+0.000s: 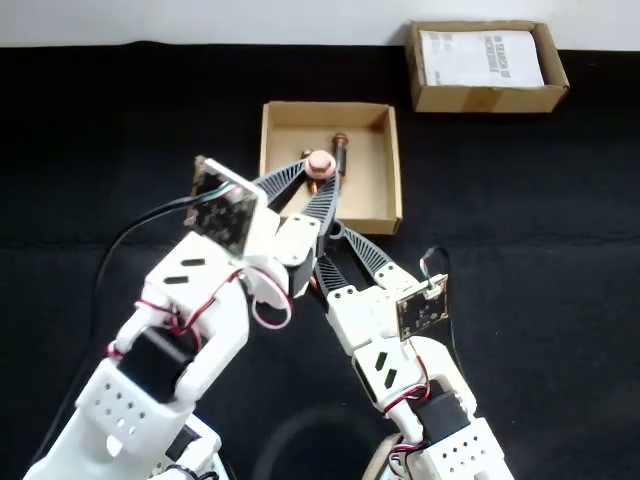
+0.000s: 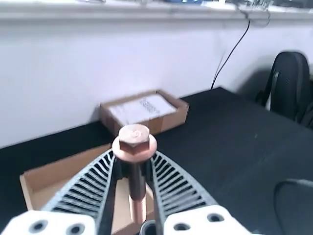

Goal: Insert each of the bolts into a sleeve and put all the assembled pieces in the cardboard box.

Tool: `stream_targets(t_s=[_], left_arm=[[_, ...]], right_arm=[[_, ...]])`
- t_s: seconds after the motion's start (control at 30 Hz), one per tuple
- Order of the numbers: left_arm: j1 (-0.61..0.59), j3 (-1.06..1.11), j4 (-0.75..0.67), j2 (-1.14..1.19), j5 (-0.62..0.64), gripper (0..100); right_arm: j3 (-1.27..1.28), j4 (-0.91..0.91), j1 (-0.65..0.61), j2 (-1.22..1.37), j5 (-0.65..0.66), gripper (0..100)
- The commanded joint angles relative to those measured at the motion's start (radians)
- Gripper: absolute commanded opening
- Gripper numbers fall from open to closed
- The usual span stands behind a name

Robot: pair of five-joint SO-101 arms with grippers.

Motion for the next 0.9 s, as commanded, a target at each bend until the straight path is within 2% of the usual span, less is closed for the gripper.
stream_targets(t_s=[0.0, 0.17, 0.87], left_arm=[[0.008, -0.004, -0.025, -0.058, -0.005, 1], [0.010, -0.004, -0.023, -0.073, -0.005, 1], [0.076, 0.079, -0.029, -0.065, -0.005, 1]], right_arm=[[0.133, -0.005, -0.001, -0.012, -0.011, 0.7], [0.133, 0.042, -0.001, -0.012, -0.011, 0.7], [0.133, 0.042, -0.004, -0.012, -0.011, 0.7]])
